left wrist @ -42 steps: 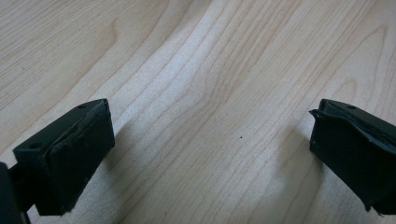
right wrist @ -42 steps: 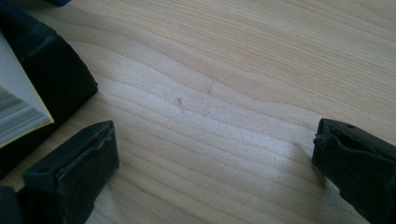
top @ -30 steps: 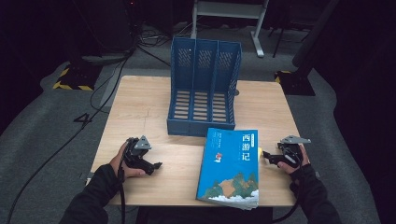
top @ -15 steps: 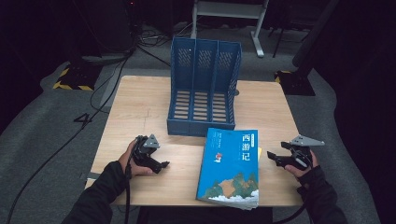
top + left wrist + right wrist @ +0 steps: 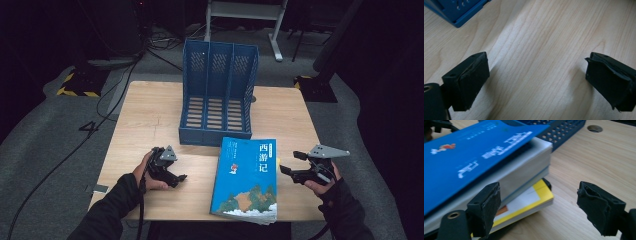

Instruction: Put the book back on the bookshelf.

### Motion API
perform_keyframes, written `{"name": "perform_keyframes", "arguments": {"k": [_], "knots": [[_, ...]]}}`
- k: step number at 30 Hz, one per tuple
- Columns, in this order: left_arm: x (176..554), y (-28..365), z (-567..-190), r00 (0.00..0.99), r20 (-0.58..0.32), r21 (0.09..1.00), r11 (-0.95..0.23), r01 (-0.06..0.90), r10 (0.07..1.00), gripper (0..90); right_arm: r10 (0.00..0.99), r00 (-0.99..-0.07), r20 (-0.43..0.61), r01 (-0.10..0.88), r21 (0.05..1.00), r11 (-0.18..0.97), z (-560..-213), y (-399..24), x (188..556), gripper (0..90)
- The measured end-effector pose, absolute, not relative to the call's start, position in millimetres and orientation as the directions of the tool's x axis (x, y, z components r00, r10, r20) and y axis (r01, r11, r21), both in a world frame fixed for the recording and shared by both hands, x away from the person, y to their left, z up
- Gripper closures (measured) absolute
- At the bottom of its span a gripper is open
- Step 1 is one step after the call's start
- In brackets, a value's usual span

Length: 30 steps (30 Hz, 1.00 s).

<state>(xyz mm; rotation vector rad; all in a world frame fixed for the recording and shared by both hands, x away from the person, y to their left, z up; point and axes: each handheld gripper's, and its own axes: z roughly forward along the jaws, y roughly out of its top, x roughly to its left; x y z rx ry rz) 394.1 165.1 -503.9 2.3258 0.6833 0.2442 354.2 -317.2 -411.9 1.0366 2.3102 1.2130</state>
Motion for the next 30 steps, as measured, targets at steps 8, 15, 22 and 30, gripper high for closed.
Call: {"name": "perform_keyframes", "arguments": {"k": [8, 15, 22, 30], "knots": [[392, 159, -503, 0.852, -0.016, 0.673, -0.624, 0.397, 0.524, 11.3, 0.698, -0.714, 0.053, 0.441, 0.809, 0.389, -400, -302, 344, 19.5], [391, 154, -503, 0.854, -0.019, 0.675, -0.623, 0.395, 0.520, 13.2, 0.702, -0.709, 0.067, 0.453, 0.806, 0.381, -395, -304, 341, 19.6], [390, 152, -503, 0.855, -0.020, 0.676, -0.623, 0.393, 0.518, 14.9, 0.693, -0.718, 0.060, 0.430, 0.821, 0.375, -385, -300, 333, 19.7], [390, 146, -502, 0.864, -0.022, 0.676, -0.629, 0.384, 0.503, 16.0, 0.654, -0.754, 0.063, 0.426, 0.804, 0.414, -387, -282, 326, 19.7]]}}
